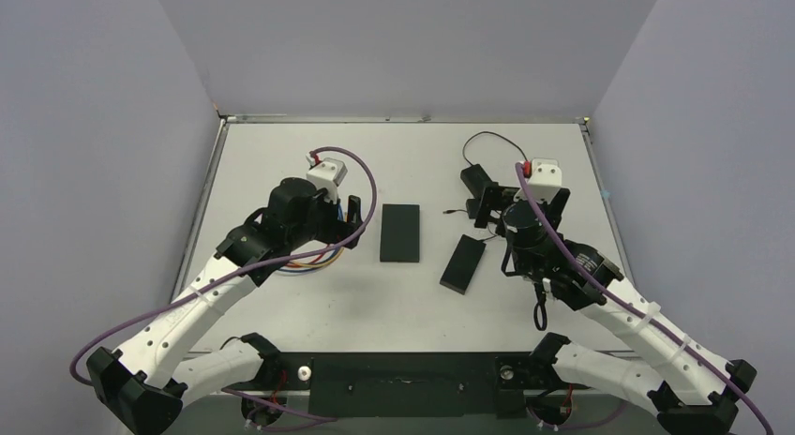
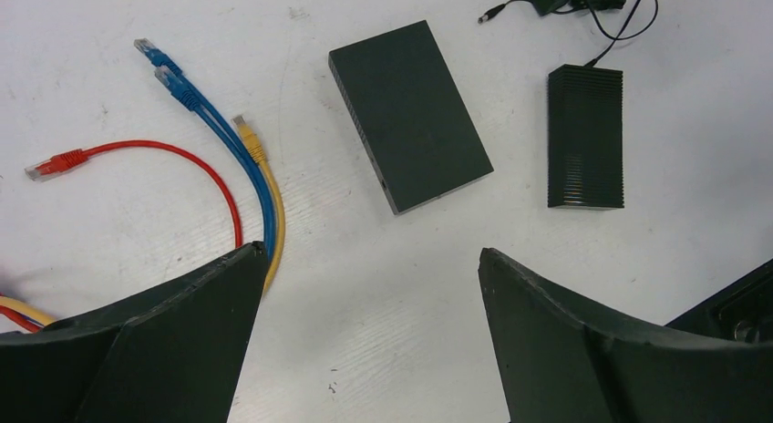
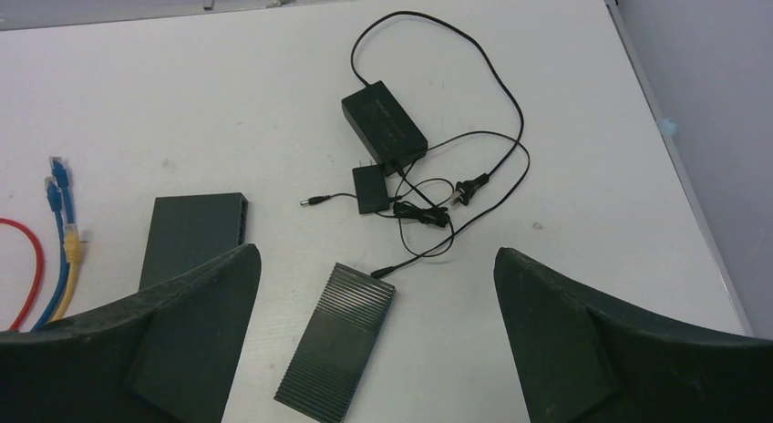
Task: Insert the plug into the switch port
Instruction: Adjust the switch port at the center of the board.
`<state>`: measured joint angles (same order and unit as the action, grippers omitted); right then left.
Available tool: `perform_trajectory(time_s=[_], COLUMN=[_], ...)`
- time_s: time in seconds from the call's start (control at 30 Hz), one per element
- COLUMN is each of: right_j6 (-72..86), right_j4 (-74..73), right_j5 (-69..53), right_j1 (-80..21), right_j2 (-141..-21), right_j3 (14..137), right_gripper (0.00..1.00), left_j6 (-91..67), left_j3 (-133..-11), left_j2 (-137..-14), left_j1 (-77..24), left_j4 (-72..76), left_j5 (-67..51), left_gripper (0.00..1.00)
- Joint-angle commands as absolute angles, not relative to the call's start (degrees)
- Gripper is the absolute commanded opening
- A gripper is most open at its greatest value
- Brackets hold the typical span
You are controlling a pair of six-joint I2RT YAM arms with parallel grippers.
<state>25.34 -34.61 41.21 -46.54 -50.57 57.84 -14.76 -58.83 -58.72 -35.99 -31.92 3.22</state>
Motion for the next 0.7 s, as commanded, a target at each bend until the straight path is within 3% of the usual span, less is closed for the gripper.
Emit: perform_trajectory(time_s=[0.0,0.67], right_j6=[23.6,20.7], right_j4=[-37.6,-34.3], right_j5=[42.7,32.2], right_j1=[-46.5,-46.5], right_j2=[-52.3,-63.2], right_j3=[62.9,64.7], right_gripper=[0.96,0.89], left_j6=[-13.5,-14.6], left_j3=[-58.3,-55.5], left_j2=[-57.3,-57.0], left_j1=[-35.8,-34.3], left_j4=[-29.3,-28.1], left_j5=[4.2,6.0], left_gripper=[0.85,0.84])
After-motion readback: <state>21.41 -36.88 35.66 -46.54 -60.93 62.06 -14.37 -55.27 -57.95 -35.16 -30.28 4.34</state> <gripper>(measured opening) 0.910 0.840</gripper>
